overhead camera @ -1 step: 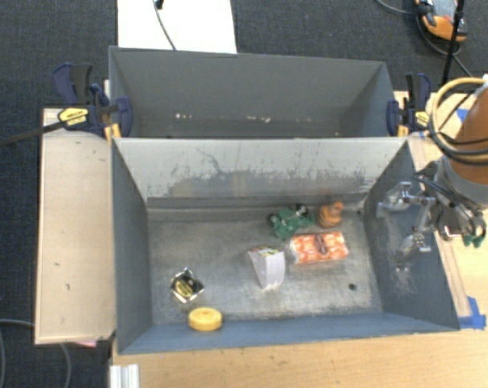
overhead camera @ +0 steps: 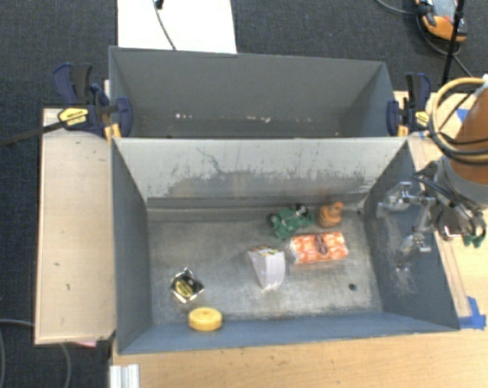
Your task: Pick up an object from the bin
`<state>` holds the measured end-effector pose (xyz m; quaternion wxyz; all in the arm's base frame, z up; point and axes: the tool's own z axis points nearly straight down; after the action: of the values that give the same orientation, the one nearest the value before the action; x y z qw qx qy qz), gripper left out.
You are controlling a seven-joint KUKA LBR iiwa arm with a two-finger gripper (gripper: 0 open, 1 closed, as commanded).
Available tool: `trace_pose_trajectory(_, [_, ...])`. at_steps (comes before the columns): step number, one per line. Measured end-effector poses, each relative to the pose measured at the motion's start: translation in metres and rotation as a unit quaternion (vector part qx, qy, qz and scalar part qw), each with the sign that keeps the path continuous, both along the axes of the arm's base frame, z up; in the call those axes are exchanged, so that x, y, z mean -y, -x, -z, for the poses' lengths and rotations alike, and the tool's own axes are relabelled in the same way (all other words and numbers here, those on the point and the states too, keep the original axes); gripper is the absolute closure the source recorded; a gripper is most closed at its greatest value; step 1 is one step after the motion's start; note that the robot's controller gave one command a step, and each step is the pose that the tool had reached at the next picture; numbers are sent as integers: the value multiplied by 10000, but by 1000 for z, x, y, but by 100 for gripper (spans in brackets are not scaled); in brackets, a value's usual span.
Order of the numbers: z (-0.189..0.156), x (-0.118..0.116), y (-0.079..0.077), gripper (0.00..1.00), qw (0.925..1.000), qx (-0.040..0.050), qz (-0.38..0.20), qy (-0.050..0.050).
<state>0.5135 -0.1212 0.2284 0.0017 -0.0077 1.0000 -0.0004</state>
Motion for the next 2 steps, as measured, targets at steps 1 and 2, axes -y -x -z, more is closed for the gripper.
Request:
trace_pose_trajectory(1, [39,6,-8,0,9998,40,-185,10])
trace_pose_trajectory(2, [69,-7,-9,0,9935,-27,-1136,-4])
